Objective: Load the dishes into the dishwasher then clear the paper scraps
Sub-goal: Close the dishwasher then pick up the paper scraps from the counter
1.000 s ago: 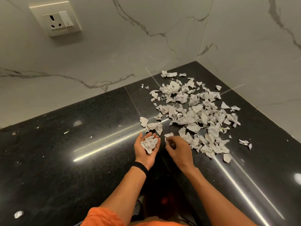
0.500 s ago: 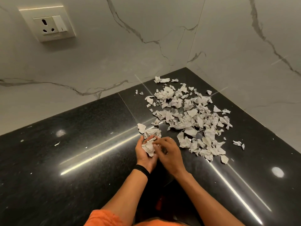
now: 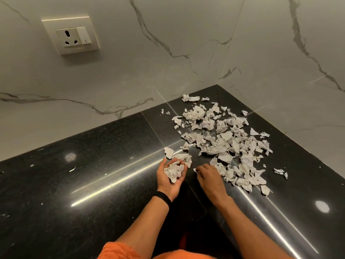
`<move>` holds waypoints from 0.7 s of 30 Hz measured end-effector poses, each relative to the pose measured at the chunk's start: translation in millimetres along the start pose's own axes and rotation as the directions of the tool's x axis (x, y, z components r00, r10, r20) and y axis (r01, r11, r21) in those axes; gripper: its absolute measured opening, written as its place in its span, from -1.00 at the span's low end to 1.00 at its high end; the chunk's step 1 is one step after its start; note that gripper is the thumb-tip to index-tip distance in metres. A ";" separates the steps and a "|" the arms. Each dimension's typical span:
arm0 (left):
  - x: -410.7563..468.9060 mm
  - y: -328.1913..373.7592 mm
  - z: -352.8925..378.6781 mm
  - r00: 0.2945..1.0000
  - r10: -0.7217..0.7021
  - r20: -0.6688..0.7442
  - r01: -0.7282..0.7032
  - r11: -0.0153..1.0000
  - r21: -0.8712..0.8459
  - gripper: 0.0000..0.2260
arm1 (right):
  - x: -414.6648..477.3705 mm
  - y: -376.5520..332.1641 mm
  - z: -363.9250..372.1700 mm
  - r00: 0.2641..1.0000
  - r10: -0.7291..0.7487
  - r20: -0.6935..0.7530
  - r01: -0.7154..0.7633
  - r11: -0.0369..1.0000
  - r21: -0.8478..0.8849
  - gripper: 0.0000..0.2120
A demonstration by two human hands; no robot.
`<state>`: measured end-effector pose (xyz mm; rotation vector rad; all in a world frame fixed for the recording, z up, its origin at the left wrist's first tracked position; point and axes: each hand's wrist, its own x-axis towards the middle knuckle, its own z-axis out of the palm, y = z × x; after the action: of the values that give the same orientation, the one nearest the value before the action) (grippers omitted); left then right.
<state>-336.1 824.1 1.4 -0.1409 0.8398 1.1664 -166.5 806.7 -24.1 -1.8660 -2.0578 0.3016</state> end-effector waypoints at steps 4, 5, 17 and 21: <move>1.0 4.0 1.1 1.000 -0.007 0.008 0.007 0.999 0.045 -0.63 | 2.9 -16.6 -13.0 0.988 0.116 -0.105 -0.090 0.972 0.218 -0.91; 1.2 5.3 2.0 1.000 -0.008 0.014 0.007 0.999 0.050 -0.63 | 4.1 -23.8 -17.3 0.978 0.152 -0.141 -0.104 0.947 0.304 -0.90; 2.7 12.5 -6.2 0.996 -0.014 0.085 0.015 1.000 -0.007 -0.64 | 11.7 -96.9 -11.3 0.993 -0.089 -0.072 0.111 0.902 0.417 -0.85; 4.4 26.6 -17.1 0.996 0.009 0.091 -0.002 0.998 -0.070 -0.63 | 31.1 -99.0 -11.9 0.995 -0.017 -0.099 0.063 0.871 0.487 -0.90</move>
<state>-366.9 829.9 -5.0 -0.1412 0.7196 1.1988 -255.0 825.6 28.1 -1.4933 -1.7453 0.6482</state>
